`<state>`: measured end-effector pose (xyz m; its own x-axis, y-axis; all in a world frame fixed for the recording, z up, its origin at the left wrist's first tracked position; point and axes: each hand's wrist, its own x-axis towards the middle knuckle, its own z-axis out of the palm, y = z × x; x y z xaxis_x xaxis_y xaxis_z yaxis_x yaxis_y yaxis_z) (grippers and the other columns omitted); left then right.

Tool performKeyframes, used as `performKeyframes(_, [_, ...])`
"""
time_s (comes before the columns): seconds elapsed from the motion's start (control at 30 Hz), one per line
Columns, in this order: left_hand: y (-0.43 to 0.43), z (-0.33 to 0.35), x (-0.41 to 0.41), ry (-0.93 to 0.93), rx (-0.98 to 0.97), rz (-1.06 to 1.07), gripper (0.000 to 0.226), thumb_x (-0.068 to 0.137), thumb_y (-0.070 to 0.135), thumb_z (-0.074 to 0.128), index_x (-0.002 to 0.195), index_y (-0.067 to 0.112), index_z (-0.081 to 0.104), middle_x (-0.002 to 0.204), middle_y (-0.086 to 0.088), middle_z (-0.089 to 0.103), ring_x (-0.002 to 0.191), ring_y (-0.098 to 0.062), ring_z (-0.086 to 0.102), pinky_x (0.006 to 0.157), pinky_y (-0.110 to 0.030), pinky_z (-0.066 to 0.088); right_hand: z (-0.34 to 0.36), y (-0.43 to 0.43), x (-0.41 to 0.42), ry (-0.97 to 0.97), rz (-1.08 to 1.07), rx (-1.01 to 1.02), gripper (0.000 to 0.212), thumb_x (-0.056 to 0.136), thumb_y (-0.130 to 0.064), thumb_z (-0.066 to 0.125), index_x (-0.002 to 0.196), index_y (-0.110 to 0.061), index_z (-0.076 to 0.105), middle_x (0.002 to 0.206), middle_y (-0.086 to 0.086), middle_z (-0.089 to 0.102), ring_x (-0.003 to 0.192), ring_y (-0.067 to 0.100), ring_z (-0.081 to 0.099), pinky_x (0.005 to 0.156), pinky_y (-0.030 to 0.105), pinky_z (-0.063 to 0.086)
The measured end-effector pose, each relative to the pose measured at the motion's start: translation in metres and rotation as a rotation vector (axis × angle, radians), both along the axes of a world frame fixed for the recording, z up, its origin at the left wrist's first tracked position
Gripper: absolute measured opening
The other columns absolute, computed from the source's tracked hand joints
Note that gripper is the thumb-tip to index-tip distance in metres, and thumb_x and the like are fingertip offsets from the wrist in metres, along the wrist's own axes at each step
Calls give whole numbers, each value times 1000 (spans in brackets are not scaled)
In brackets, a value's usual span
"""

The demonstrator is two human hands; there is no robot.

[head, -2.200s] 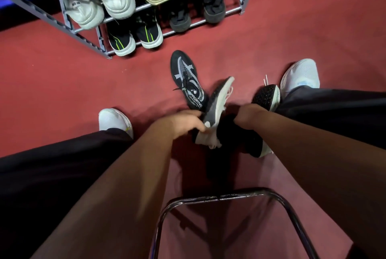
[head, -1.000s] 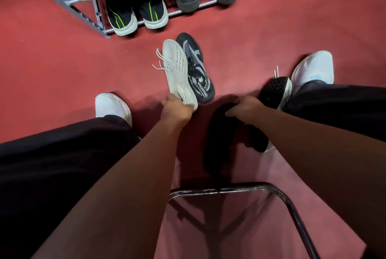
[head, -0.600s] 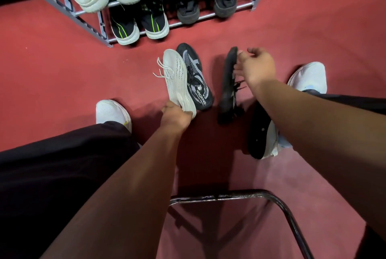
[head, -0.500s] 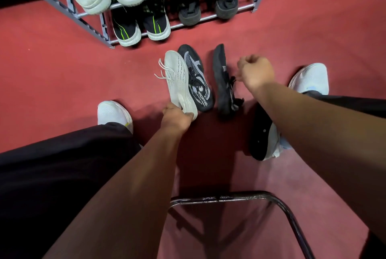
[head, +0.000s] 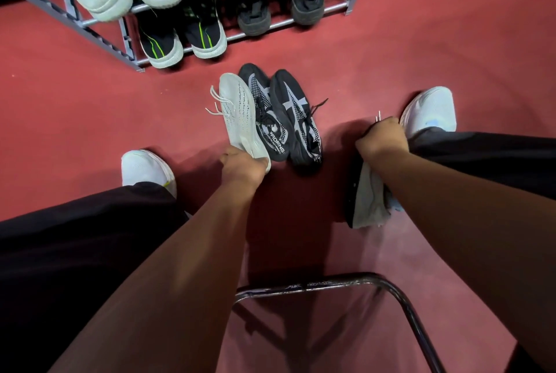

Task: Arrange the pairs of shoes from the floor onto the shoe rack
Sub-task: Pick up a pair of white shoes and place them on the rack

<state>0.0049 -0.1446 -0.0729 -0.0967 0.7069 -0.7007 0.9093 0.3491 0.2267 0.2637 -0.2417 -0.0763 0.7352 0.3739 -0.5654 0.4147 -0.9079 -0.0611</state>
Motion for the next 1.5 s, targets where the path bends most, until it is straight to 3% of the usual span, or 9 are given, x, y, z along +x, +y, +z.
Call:
performKeyframes(0.17, [2, -1, -1, 15, 6, 21, 88, 80, 43, 82, 142, 0, 36, 144, -20, 43, 125, -39, 57, 100, -35, 45, 11, 29, -4, 97, -85, 323, 51, 85, -41, 66, 117, -2, 61, 116, 20, 69, 110, 37, 67, 85, 34, 51])
performKeyframes(0.4, [8, -6, -2, -8, -29, 88, 91, 77, 40, 85, 146, 5, 38, 147, -17, 41, 126, -33, 56, 101, -30, 44, 49, 82, -6, 142, 42, 681, 58, 102, -35, 61, 151, -6, 50, 123, 5, 69, 105, 16, 65, 87, 15, 39])
performKeyframes(0.53, [11, -9, -4, -15, -53, 105, 93, 75, 40, 87, 146, 6, 38, 147, -16, 42, 127, -32, 56, 100, -30, 44, 36, 68, -16, 136, 74, 538, 54, 99, -31, 59, 144, -4, 53, 138, 15, 57, 125, 30, 58, 104, 33, 43])
performKeyframes(0.7, [20, -13, -1, -54, -69, 176, 104, 66, 52, 90, 146, 5, 42, 148, -14, 46, 130, -30, 56, 104, -32, 44, 11, 13, -29, 252, 207, 108, 83, 87, -59, 64, 146, -8, 35, 139, 23, 47, 130, 45, 49, 111, 49, 41])
performKeyframes(0.97, [18, -22, -3, -107, -44, 193, 110, 35, 67, 84, 130, 16, 64, 127, -1, 69, 109, -19, 70, 89, -24, 52, -2, 11, -37, 349, 116, 91, 68, 90, -36, 68, 140, 1, 41, 138, 19, 49, 130, 33, 51, 109, 35, 42])
performKeyframes(1.13, [25, -13, -3, -150, -91, 183, 63, 65, 34, 96, 120, 15, 73, 113, 8, 73, 92, -12, 67, 82, -19, 45, -2, 15, -30, 344, 128, 109, 75, 78, -51, 70, 129, 2, 55, 121, 19, 61, 119, 34, 59, 97, 34, 47])
performKeyframes(1.23, [28, -7, -4, -135, -88, 184, 74, 59, 41, 98, 122, 15, 70, 118, 7, 73, 96, -14, 67, 85, -22, 47, 4, 20, -30, 289, 156, 103, 78, 78, -59, 64, 124, 3, 58, 110, 16, 58, 113, 36, 60, 86, 30, 46])
performKeyframes(1.37, [33, 21, -5, -109, -101, 173, 80, 59, 40, 97, 125, 11, 64, 119, -2, 70, 106, -26, 67, 95, -34, 53, 30, 30, -29, 221, 136, 103, 76, 71, -52, 79, 126, -2, 61, 116, 15, 63, 105, 32, 64, 79, 26, 43])
performKeyframes(1.5, [36, 60, -3, -166, -98, 142, 87, 64, 31, 96, 135, 10, 50, 127, -5, 63, 101, -26, 61, 82, -33, 49, 68, 39, -32, 168, 145, 173, 79, 72, -49, 85, 129, -2, 59, 123, 17, 62, 105, 34, 66, 83, 31, 49])
